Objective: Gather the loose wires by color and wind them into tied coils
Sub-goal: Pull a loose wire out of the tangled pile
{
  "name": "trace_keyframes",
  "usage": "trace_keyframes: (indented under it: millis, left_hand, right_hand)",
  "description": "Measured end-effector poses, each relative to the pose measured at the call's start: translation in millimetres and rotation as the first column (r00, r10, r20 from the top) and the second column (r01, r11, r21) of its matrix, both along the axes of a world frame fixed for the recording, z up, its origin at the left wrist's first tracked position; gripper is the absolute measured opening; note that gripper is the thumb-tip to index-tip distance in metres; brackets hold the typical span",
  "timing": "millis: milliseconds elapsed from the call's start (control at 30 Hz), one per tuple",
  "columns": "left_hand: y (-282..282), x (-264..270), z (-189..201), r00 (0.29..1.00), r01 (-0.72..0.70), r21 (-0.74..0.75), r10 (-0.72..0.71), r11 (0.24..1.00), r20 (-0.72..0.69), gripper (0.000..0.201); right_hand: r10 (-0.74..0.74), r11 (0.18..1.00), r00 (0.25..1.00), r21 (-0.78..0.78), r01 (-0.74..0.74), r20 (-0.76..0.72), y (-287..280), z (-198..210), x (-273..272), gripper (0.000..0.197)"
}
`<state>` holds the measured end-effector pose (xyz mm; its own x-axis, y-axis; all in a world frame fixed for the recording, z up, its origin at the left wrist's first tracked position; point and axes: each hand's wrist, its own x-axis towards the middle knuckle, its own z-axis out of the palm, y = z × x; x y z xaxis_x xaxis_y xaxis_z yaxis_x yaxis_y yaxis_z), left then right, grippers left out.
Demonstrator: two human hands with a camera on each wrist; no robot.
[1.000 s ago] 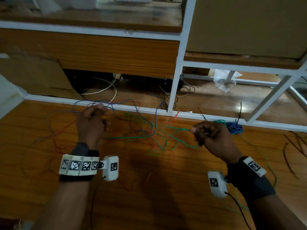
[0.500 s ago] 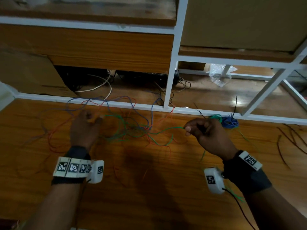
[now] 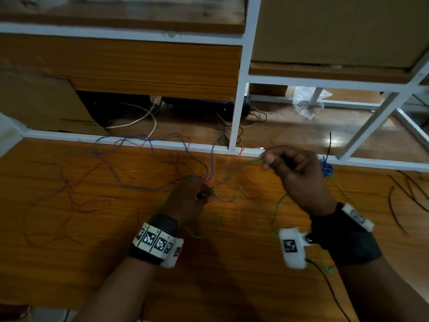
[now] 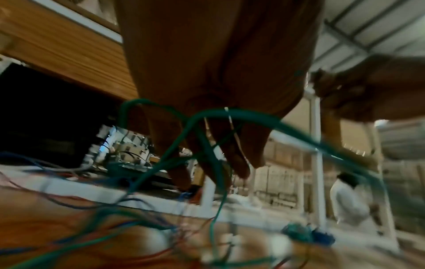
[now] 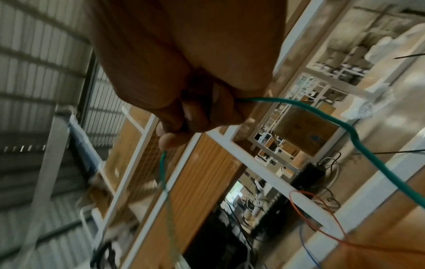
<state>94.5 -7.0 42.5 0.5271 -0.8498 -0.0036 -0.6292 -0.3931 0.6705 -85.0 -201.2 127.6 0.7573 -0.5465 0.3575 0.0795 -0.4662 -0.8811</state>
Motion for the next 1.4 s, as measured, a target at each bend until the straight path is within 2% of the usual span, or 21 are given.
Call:
trace_keyframes:
  millis: [67,133,200,267,333,400,433,467,500,533,600,633,733,800,867,933,1033,1133,1200,1300,1400]
  left_hand:
    - [16,15,-7,0.998,-0.061,-0.064,0.061,0.996,-0.001,0.02]
    - [29,26,-9,0.987,-0.154,-0.145,0.146,0.977,-0.07,0.024]
    - [35,32,-2,0.933,-0.292,-0.265,0.213,0.919,-0.289,0.035]
    - [39,35,9,0.832,-0.421,-0.377,0.186,0.825,-0.522,0.046]
    - [40,32,18,0.786,-0.474,-0.463,0.122,0.749,-0.606,0.052]
    - [39,23,31,0.787,-0.456,-0.529,0.047,0.716,-0.616,0.06]
    - [37,18,37,0.801,-0.431,-0.557,0.017,0.71,-0.599,0.063]
    - [34,13,42,0.821,-0.399,-0.582,-0.006,0.708,-0.57,0.066]
    - [31,7,48,0.848,-0.36,-0.602,-0.02,0.712,-0.53,0.066]
    - [28,1,53,0.878,-0.315,-0.612,-0.023,0.725,-0.479,0.066]
    - [21,-14,61,0.937,-0.203,-0.621,-0.033,0.757,-0.347,0.063]
    - [18,-20,63,0.963,-0.136,-0.633,-0.049,0.762,-0.266,0.061]
    - [10,-29,63,0.996,0.089,-0.634,-0.087,0.768,0.034,0.059]
    - [6,-24,58,0.988,0.151,-0.601,-0.102,0.785,0.114,0.061]
    - [9,-19,51,0.992,0.117,-0.583,-0.072,0.804,0.1,0.067]
    - [16,-18,47,0.999,0.017,-0.55,-0.031,0.835,-0.016,0.074]
    - [22,-23,45,0.958,-0.203,-0.51,0.063,0.836,-0.278,0.054]
    - [21,-25,41,0.943,-0.278,-0.477,0.144,0.834,-0.299,0.034]
    - [18,-21,38,0.932,-0.284,-0.458,0.132,0.842,-0.336,0.033]
    - [14,-17,32,0.869,-0.362,-0.419,0.139,0.833,-0.476,0.039]
    - [13,-18,27,0.784,-0.489,-0.441,0.156,0.753,-0.601,0.047]
  right_hand:
    - [-0.064,0.998,0.996,-0.023,0.066,0.055,-18,11,-16,0.015]
    - [-0.108,0.992,0.992,-0.053,0.112,0.064,-32,17,-31,0.011]
    - [-0.125,0.991,0.991,-0.032,0.126,0.044,-37,14,-41,0.01]
    - [-0.131,0.991,0.991,-0.023,0.13,-0.022,-40,3,-49,0.01]
    - [-0.12,0.99,0.966,-0.105,0.098,-0.228,-49,-14,-58,0.013]
    - [-0.106,0.969,0.829,-0.245,-0.039,-0.55,-51,-24,-62,0.02]
    - [-0.098,0.956,0.741,-0.271,-0.116,-0.664,-46,-23,-60,0.022]
    - [-0.088,0.944,0.697,-0.284,-0.17,-0.712,-39,-18,-56,0.024]
    - [-0.068,0.937,0.711,-0.29,-0.195,-0.7,-30,-11,-48,0.03]
    - [-0.041,0.942,0.765,-0.279,-0.184,-0.642,-19,-3,-40,0.033]
    - [0.042,0.985,0.893,-0.133,-0.113,-0.448,4,9,-19,0.033]
    - [0.091,0.992,0.917,-0.041,-0.116,-0.388,16,14,-6,0.04]
    - [0.208,0.974,0.913,0.157,-0.161,-0.352,42,14,26,0.067]
    - [0.258,0.952,0.924,0.238,-0.193,-0.282,51,9,37,0.054]
    - [0.277,0.929,0.935,0.31,-0.203,-0.219,48,4,38,0.025]
    - [0.284,0.911,0.938,0.36,-0.2,-0.197,43,4,34,0.01]
    - [0.283,0.895,0.944,0.399,-0.198,-0.167,38,7,30,0.015]
    - [0.272,0.893,0.949,0.41,-0.188,-0.158,37,10,28,0.017]
    - [0.289,0.887,0.945,0.416,-0.202,-0.156,37,12,28,0.016]
    - [0.337,0.88,0.931,0.399,-0.259,-0.138,40,14,26,0.016]
    - [0.452,0.866,0.867,0.339,-0.368,-0.212,42,10,19,0.018]
